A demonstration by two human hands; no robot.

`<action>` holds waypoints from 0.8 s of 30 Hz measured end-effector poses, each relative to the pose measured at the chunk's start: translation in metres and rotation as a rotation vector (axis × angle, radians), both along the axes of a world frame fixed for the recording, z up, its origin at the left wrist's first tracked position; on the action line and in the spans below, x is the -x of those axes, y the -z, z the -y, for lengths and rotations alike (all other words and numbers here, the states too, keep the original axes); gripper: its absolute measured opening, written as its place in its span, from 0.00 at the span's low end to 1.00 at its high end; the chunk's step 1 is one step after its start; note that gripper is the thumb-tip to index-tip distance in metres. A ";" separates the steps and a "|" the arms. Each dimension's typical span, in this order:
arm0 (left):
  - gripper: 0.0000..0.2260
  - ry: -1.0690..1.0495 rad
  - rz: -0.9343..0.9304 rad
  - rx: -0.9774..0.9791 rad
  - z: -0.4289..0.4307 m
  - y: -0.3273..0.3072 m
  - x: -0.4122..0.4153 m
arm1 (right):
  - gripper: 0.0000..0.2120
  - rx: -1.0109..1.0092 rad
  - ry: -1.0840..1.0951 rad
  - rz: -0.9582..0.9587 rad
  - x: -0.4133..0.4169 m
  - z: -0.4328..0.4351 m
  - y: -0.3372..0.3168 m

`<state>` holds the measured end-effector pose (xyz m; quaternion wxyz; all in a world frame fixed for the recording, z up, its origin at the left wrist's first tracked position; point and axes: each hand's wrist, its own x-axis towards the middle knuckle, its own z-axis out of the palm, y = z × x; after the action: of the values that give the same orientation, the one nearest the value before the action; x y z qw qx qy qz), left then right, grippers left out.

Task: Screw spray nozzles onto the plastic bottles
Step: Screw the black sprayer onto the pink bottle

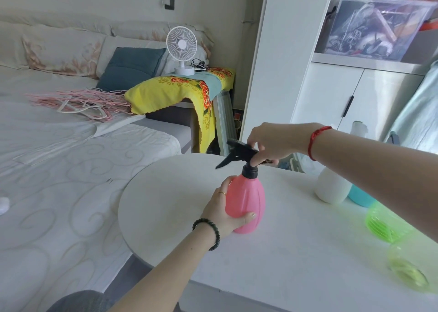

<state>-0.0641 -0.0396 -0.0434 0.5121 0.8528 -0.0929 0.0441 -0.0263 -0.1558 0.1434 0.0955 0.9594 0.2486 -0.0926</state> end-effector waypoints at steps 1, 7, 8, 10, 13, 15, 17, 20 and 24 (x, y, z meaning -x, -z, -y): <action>0.39 -0.009 0.015 0.004 0.001 -0.002 0.000 | 0.18 -0.051 0.034 -0.030 0.001 -0.001 0.001; 0.38 0.002 0.034 0.023 0.001 0.003 -0.002 | 0.22 -0.135 -0.033 0.083 0.002 0.007 -0.005; 0.38 0.007 0.022 0.023 0.001 0.002 0.000 | 0.25 -0.059 -0.097 0.110 0.003 0.010 -0.007; 0.39 0.000 0.015 0.016 0.000 0.003 -0.002 | 0.20 0.076 -0.207 0.188 0.007 0.012 -0.005; 0.38 0.003 0.021 0.020 0.000 0.002 -0.001 | 0.16 0.055 -0.148 0.209 0.010 0.009 0.006; 0.38 0.009 0.028 0.016 0.001 0.003 -0.002 | 0.18 -0.064 -0.072 0.197 0.009 0.008 0.007; 0.38 0.007 0.033 0.016 0.001 0.005 -0.003 | 0.16 -0.181 -0.060 0.124 0.007 0.010 0.000; 0.38 0.002 0.020 0.020 0.000 0.006 -0.004 | 0.18 -0.198 -0.096 -0.072 0.008 0.013 -0.010; 0.38 -0.005 0.038 0.011 0.003 0.007 -0.003 | 0.14 -0.100 -0.072 0.019 0.015 0.007 0.002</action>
<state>-0.0609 -0.0427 -0.0508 0.5148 0.8492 -0.1002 0.0621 -0.0413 -0.1630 0.1415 0.0530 0.9543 0.2863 -0.0676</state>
